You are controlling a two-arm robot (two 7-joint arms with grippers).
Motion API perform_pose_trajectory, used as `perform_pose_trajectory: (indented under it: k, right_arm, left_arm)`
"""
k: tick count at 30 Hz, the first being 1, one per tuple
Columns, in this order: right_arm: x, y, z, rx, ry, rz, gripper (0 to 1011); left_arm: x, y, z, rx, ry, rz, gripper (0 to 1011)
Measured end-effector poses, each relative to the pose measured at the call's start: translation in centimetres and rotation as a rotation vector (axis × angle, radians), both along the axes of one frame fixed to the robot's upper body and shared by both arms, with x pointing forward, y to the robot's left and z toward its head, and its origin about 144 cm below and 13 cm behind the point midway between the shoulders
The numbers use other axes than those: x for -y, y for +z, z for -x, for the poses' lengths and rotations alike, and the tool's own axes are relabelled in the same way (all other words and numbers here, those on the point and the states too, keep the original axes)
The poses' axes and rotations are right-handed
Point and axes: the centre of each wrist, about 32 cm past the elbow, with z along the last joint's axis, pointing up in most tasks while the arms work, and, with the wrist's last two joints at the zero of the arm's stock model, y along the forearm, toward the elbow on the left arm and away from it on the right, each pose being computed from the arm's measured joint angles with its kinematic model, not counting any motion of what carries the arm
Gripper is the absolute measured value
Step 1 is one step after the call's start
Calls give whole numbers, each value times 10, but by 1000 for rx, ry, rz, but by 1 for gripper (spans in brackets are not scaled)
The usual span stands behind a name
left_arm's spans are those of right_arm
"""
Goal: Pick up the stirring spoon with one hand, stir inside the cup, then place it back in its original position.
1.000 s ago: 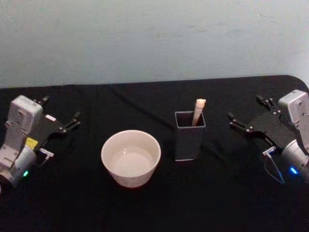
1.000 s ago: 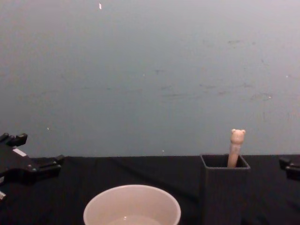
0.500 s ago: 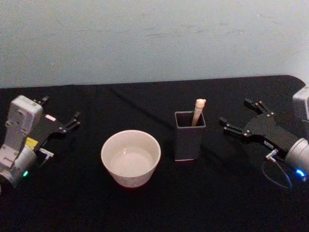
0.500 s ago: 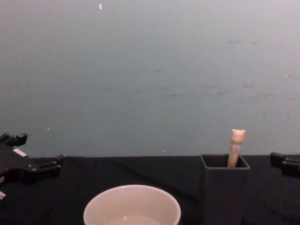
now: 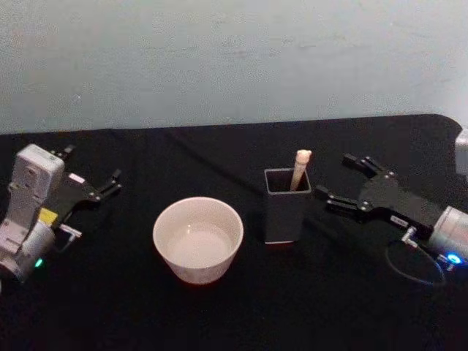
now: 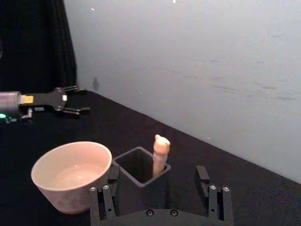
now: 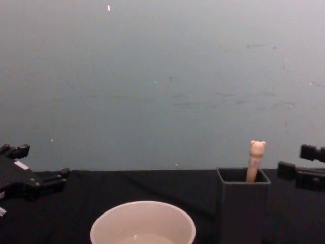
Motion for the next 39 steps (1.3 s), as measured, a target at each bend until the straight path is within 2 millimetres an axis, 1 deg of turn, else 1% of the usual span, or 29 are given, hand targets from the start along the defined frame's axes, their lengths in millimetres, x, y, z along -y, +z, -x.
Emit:
perform_pose_trajectory:
  k: [7,8,9,10,18,28,39]
  right_arm:
    - [-9,-3,-22,-3,54,-16,1000]
    - [-9,-3,-22,-3,54,-16,1000]
    - [-12,-3,-28,-3,62,-20,1000]
    - [-12,-3,-28,-3,62,-20,1000]
    - [-21,-6,-48,-10,71,-28,1002]
    - [-30,-8,-59,-15,92,-37,1000]
    - [-37,-7,-62,-4,100,-24,1002]
  left_arm:
    - [0,0,0,0,0,0,1001]
    - [0,0,0,0,0,0,1001]
    - [0,0,0,0,0,0,1001]
    - [0,0,0,0,0,0,1001]
    - [0,0,0,0,0,0,1001]
    - [0,0,0,0,0,0,1001]
    - [0,0,0,0,0,0,1001]
